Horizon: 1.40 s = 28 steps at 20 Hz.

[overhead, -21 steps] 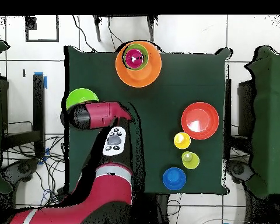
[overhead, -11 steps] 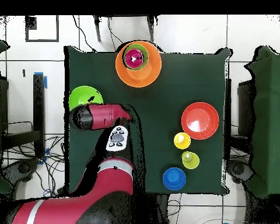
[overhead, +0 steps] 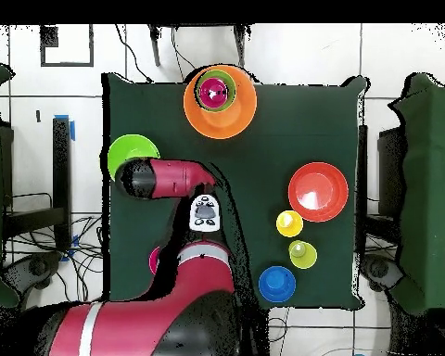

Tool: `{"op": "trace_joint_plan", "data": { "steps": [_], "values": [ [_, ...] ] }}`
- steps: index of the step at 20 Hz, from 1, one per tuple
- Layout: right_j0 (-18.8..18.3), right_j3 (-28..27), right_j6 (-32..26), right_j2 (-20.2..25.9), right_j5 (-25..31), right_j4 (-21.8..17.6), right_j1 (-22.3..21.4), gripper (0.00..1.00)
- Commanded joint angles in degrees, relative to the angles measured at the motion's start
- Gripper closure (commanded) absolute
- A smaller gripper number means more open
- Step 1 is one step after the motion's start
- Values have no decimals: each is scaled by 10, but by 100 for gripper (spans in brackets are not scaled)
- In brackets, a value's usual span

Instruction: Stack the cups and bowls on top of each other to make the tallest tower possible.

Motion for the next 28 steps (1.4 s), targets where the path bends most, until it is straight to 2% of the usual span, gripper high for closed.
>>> {"op": "trace_joint_plan", "data": {
  "steps": [1,13,15,17,18,20,23,26,28],
  "values": [
    [-2,5,74,71,-14,11,8,100],
    [27,-23,83,32,-4,7,16,100],
    [22,-16,70,40,13,5,0,100],
    [-30,41,45,101,72,34,-56,100],
    [-70,79,23,146,94,53,-91,100],
    [-135,111,-26,212,155,81,-136,100],
    [-168,80,-58,230,265,81,-155,100],
    [-189,60,-68,239,314,66,-159,100],
    [-198,42,-77,243,327,51,-151,100]
  ]
}}
